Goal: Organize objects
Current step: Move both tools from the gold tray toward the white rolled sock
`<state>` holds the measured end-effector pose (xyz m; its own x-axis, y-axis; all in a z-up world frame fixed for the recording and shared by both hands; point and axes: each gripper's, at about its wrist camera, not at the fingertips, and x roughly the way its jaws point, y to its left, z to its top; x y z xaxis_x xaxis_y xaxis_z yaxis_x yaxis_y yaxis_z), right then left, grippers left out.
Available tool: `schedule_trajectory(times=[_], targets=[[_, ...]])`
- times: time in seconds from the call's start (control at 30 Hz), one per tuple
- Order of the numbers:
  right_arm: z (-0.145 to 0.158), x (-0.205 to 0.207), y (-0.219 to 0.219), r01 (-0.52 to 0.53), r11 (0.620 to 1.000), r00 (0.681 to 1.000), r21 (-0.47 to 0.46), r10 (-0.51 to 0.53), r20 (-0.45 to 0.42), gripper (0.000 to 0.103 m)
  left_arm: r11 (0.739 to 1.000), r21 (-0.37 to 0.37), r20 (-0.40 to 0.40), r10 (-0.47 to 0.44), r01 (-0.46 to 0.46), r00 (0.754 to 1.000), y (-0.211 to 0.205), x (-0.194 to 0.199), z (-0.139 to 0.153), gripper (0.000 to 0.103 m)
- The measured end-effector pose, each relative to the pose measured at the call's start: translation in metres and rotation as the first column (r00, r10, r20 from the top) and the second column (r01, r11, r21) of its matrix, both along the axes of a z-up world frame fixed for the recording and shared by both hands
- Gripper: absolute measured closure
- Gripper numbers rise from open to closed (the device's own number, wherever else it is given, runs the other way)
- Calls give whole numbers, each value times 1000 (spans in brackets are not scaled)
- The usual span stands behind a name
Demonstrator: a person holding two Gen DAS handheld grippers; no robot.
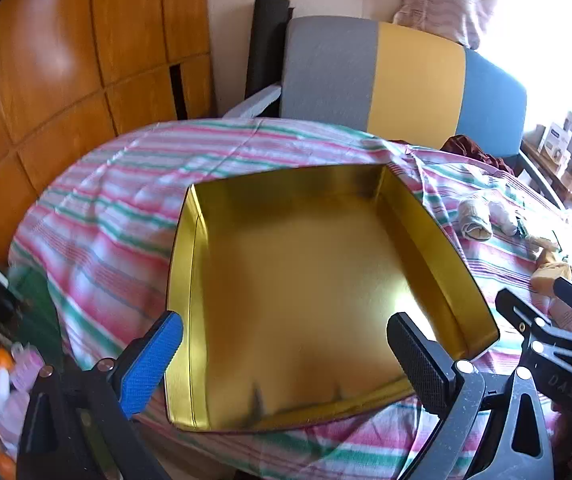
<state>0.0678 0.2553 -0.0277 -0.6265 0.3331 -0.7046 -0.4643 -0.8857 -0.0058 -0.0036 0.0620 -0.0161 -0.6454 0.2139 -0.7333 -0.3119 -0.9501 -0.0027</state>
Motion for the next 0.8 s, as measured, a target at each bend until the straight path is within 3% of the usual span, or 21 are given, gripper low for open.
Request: schedule_trajectory(times=[0.27,0.8], targets=[[-3,24,32,92,996,996,-6,-92,14,1,996,-46,-63,-83,80,995,38,-1,14,0],[-5,74,90,245,968,969,-53,-244,30,1,967,-71,-87,-249,243,965,94,7,18,0]])
